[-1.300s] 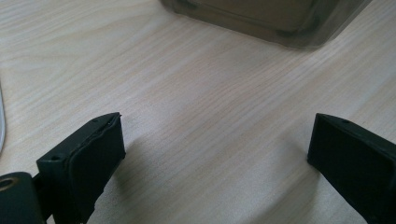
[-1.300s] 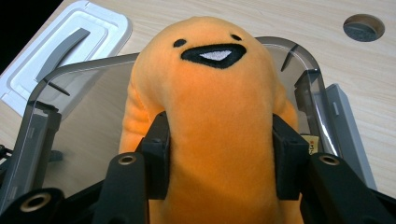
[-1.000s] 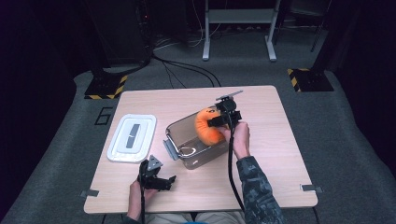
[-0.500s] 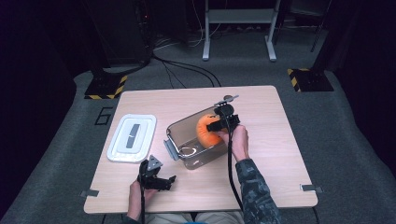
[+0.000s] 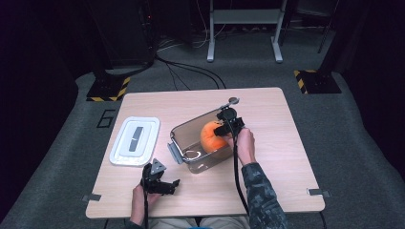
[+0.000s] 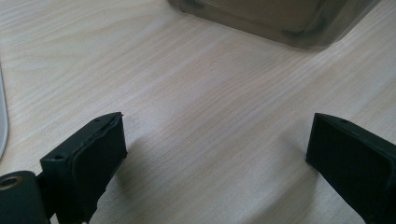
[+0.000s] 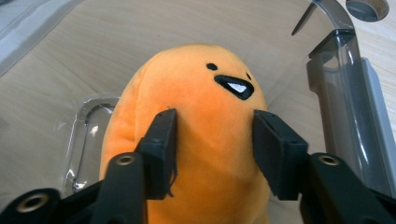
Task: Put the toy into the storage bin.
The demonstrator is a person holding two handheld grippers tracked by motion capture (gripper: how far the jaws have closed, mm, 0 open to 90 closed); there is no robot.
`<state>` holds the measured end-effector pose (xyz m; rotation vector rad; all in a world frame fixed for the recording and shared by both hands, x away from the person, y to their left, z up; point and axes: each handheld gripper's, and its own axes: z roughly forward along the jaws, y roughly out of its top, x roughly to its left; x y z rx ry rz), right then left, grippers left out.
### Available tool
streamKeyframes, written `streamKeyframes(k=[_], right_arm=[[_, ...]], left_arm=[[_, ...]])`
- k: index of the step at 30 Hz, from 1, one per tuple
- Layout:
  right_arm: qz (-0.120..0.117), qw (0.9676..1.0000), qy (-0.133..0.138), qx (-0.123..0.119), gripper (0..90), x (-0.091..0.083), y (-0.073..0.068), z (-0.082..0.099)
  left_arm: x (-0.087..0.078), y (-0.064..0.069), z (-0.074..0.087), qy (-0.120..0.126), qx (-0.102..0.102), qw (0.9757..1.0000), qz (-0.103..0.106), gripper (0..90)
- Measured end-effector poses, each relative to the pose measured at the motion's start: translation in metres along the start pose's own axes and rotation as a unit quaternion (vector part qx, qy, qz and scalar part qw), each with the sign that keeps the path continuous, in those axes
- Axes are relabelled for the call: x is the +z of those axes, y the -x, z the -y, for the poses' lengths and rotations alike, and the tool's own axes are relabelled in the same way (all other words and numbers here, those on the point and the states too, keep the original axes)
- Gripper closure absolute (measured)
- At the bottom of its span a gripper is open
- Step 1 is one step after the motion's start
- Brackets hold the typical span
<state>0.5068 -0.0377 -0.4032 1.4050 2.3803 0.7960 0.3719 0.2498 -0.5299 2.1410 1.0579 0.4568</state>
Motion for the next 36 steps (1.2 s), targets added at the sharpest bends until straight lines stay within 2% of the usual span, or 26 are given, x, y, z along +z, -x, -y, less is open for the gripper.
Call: streamKeyframes(k=[4, 8, 14, 17, 19, 20, 21, 23, 28, 36], right_arm=[[0.003, 1.0000, 0.006, -0.003, 54.1, 0.001, -0.001, 0.002], [-0.001, 1.0000, 0.009, 0.003, 48.0, -0.002, 0.002, 0.002], [-0.010, 0.9989, 0.045, 0.013, 26.9, -0.020, 0.008, 0.004], [-0.015, 0.9973, 0.070, 0.016, 17.2, -0.033, 0.017, 0.009], [-0.023, 0.9963, 0.081, 0.016, 15.4, -0.040, 0.023, 0.013], [-0.029, 0.9955, 0.089, 0.009, 13.7, -0.044, 0.027, 0.016], [-0.032, 0.9939, 0.106, 0.000, 12.3, -0.048, 0.031, 0.019], [-0.032, 0.9920, 0.122, 0.003, 7.2, -0.056, 0.039, 0.026], [-0.027, 0.9905, 0.134, 0.017, 0.2, -0.071, 0.057, 0.042], [-0.017, 0.9848, 0.166, 0.049, 0.0, -0.083, 0.092, 0.081]], left_arm=[[0.001, 0.000, 0.000, 0.004, -0.001, 1.0000, -0.003, 4.5], [0.001, 0.000, 0.000, 0.005, -0.002, 1.0000, -0.003, 4.5], [0.001, 0.001, 0.000, 0.007, -0.005, 1.0000, -0.003, 4.5], [0.001, 0.000, 0.000, 0.005, -0.001, 1.0000, -0.003, 4.5], [0.001, 0.001, 0.000, 0.007, -0.004, 1.0000, -0.003, 4.5], [0.001, 0.001, 0.000, 0.007, -0.005, 1.0000, -0.003, 4.5], [0.001, 0.001, 0.000, 0.007, -0.005, 1.0000, -0.003, 4.5], [0.001, 0.001, 0.000, 0.007, -0.005, 1.0000, -0.003, 4.5], [0.001, 0.001, 0.000, 0.007, -0.005, 1.0000, -0.003, 4.5], [0.001, 0.001, 0.000, 0.007, -0.005, 1.0000, -0.003, 4.5]])
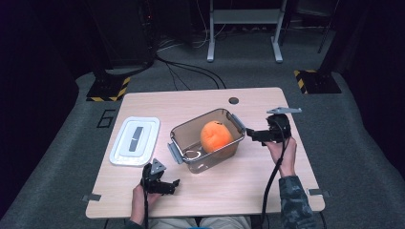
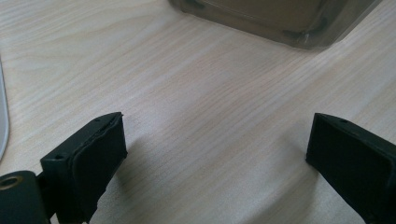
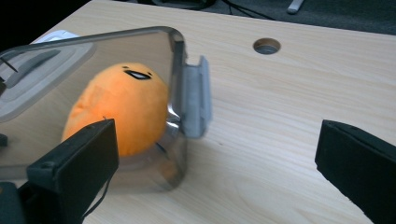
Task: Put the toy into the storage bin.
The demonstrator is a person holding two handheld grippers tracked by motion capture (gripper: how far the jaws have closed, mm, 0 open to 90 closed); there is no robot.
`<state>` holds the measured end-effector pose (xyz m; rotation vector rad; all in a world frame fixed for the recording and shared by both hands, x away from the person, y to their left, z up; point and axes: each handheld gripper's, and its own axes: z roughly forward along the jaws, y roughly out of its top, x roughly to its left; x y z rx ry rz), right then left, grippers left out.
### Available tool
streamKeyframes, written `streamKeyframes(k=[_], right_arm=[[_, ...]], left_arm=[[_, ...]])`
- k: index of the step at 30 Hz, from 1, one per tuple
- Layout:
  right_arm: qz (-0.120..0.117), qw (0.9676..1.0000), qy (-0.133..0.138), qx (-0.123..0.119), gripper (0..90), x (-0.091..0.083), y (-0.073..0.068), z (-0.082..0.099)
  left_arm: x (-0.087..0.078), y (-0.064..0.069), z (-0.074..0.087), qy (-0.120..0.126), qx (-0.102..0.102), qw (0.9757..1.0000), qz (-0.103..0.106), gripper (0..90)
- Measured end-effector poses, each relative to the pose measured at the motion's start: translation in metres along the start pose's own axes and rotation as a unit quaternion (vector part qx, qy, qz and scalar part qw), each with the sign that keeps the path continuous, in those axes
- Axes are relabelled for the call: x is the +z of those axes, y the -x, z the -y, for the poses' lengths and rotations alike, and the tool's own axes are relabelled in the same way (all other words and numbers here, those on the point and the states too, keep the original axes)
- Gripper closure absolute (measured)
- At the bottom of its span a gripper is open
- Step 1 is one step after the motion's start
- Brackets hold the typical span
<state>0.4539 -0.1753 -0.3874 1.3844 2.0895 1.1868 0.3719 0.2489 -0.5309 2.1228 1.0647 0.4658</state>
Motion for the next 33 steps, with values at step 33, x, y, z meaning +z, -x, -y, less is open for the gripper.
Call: streamKeyframes(k=[33], right_arm=[[0.090, 0.9935, -0.053, 0.044, 0.0, 0.044, 0.073, 0.128]], left_arm=[[0.000, 0.000, 0.000, 0.000, -0.001, 1.0000, -0.001, 4.6]])
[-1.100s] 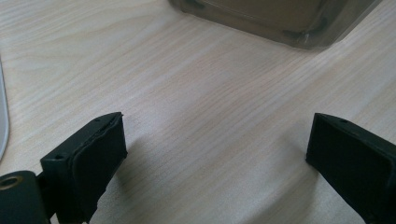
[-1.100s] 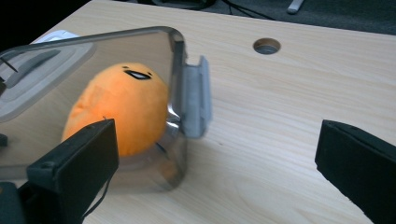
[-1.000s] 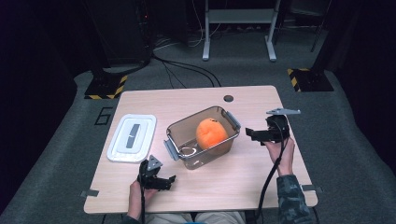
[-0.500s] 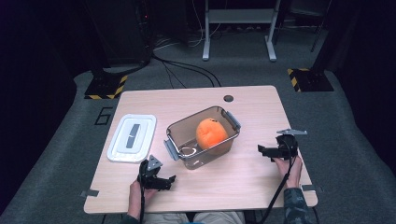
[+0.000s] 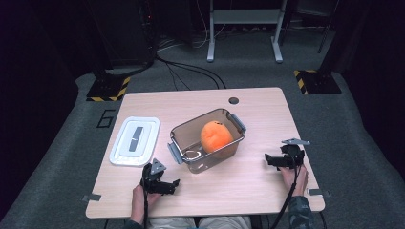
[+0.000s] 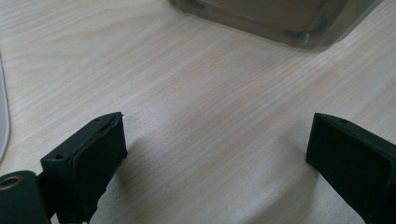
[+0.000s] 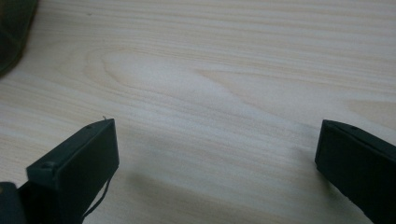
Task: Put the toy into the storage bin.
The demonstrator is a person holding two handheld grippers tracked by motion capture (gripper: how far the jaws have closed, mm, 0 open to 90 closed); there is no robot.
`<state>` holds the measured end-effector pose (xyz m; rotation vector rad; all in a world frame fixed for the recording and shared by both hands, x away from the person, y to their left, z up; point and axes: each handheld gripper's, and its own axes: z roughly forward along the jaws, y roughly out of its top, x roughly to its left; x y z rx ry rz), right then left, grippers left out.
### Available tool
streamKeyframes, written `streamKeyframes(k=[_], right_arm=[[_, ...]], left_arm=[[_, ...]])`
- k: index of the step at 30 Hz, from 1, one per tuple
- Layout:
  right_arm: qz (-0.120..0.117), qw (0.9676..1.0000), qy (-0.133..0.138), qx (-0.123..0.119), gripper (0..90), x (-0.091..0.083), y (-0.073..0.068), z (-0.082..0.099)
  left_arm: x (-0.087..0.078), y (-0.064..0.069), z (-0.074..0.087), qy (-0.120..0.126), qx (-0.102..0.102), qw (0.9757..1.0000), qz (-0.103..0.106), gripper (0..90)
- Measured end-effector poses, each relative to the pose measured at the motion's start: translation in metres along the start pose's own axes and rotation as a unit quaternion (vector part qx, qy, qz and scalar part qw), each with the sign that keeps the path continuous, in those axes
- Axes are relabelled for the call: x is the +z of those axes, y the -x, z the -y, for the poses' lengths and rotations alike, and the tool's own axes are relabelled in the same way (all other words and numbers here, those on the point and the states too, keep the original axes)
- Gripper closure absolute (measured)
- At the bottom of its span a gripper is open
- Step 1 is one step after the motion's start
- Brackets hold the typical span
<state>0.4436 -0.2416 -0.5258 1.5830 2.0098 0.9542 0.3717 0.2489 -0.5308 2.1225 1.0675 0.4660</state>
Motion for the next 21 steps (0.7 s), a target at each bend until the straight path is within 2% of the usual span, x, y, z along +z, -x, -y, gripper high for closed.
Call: streamKeyframes(k=[12, 21], right_arm=[[0.023, 0.9990, -0.010, -0.036, 0.0, 0.0032, -0.0084, 0.0015], [0.022, 0.9992, -0.008, -0.034, 0.0, 0.0030, -0.0072, 0.0015]], left_arm=[[-0.0005, -0.0005, -0.0003, -0.003, 0.001, 1.0000, -0.002, 4.6], [-0.0022, -0.0029, -0.0007, -0.003, 0.002, 1.0000, 0.000, 6.6]])
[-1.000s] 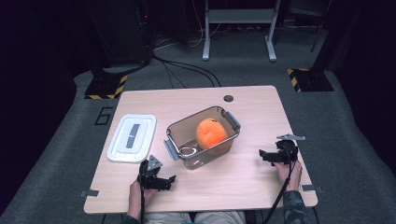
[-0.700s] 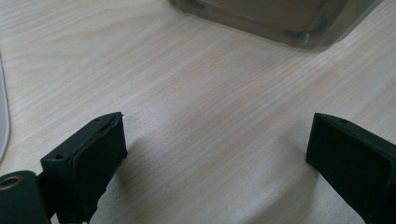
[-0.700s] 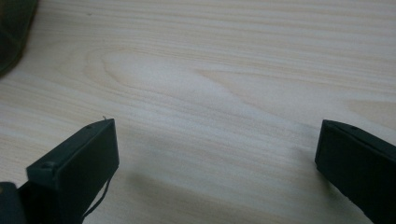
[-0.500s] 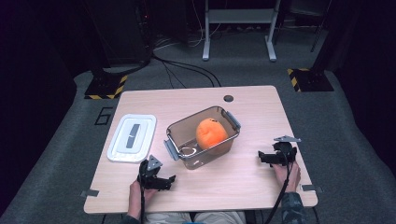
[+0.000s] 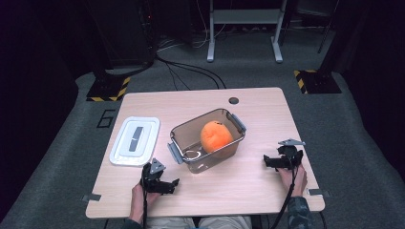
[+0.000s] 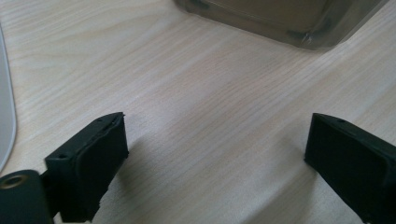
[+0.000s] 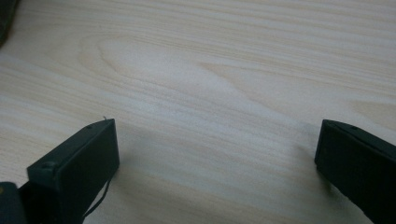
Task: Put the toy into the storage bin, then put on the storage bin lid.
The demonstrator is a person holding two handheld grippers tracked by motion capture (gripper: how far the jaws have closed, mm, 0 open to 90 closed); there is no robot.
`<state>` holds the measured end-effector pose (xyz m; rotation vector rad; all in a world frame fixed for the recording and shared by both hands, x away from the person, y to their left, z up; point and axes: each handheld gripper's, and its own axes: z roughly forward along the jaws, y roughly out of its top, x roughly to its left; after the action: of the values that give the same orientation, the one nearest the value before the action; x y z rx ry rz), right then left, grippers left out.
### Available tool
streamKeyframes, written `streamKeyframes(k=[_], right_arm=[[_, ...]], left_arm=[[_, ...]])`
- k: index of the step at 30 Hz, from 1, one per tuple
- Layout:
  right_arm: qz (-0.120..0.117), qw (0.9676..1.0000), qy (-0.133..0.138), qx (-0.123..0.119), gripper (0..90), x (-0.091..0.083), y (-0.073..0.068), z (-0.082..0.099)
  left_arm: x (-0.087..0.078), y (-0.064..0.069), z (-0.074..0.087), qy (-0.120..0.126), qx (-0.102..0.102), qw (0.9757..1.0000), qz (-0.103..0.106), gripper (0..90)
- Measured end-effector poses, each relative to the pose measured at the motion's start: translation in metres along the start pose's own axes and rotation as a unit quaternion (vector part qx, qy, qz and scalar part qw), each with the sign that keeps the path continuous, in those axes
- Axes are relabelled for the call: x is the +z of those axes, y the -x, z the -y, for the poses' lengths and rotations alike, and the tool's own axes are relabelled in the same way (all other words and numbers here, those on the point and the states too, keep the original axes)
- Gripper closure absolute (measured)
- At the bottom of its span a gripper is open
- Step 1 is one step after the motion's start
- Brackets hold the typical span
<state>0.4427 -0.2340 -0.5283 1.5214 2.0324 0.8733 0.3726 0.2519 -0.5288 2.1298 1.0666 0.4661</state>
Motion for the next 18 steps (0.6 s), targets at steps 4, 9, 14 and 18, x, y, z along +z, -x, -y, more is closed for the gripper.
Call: streamKeyframes(k=[4, 9, 14, 18], right_arm=[[-0.001, 1.0000, 0.002, 0.004, 0.0, -0.001, 0.000, 0.000], [0.003, 1.0000, -0.002, -0.001, 0.0, 0.000, -0.001, 0.000], [0.006, 1.0000, -0.001, -0.001, 0.0, 0.001, -0.001, 0.000], [0.004, 1.0000, -0.001, -0.003, 0.0, 0.001, -0.001, 0.000]], left_arm=[[-0.014, -0.011, -0.008, 0.008, -0.009, 0.9999, -0.002, 7.0], [-0.036, -0.042, -0.026, 0.028, -0.035, 0.9989, -0.015, 7.2], [-0.045, -0.069, -0.035, 0.036, -0.057, 0.9972, -0.032, 7.2], [-0.048, -0.088, -0.044, 0.037, -0.071, 0.9960, -0.040, 7.4]])
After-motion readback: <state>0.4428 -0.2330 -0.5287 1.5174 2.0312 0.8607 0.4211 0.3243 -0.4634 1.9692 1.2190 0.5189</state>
